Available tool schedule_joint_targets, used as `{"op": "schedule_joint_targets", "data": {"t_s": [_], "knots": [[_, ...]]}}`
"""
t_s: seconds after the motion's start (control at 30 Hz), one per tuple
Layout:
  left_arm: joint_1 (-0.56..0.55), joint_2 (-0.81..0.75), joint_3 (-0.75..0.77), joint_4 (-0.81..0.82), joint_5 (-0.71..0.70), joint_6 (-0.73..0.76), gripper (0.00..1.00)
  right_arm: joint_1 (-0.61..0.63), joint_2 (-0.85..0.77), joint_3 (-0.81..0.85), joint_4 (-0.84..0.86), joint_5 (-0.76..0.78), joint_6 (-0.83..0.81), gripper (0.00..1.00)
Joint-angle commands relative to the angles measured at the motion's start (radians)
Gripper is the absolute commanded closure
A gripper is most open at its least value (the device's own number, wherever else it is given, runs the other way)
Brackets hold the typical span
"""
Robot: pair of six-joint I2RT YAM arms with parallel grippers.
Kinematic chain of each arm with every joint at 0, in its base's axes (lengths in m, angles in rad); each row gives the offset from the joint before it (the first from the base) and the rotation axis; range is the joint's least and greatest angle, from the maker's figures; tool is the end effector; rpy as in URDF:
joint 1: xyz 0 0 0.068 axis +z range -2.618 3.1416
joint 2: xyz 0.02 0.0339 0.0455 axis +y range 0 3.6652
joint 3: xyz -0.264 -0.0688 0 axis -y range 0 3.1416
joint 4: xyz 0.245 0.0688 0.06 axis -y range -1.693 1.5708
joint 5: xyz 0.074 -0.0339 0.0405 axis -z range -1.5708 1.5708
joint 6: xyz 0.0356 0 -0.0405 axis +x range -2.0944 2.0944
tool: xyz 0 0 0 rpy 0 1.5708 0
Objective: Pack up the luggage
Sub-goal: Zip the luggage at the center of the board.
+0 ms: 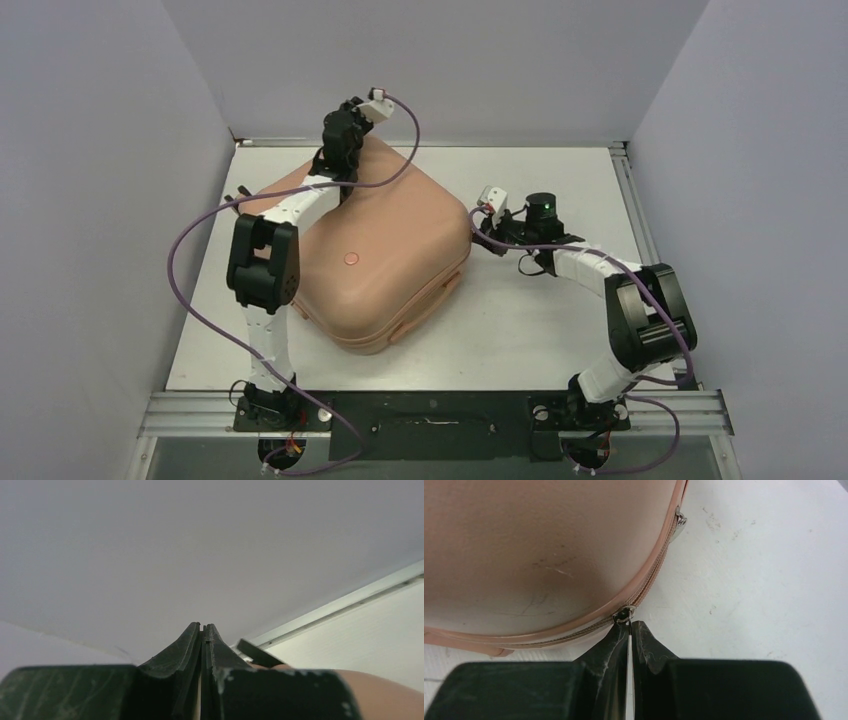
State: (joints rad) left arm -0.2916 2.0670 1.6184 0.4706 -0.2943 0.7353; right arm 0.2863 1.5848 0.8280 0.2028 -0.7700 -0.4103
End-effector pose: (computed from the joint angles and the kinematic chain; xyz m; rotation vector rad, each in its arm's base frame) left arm 0.4824 -0.1340 0.2958 0.5606 1.4757 0.5767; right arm 0.3073 0.1163 0.2005 -1.0979 1.7114 0.7337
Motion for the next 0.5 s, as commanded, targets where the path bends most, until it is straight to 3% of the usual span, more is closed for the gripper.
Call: {"op": "schedule_joint_targets", "data": {"t_s": [0.0,0.47], "knots": [[-0.137,0.045,-0.051,-0.266,0.158,-0.068,0.97,-0.018,0.038,0.086,0.071,-0.143,0.052,0.95],[-0.159,0.066,-0.050,-0.325,0.173,-0.103,0.99,0.021,0.253,0.335,0.094,0.011,0.087,0.95]]}}
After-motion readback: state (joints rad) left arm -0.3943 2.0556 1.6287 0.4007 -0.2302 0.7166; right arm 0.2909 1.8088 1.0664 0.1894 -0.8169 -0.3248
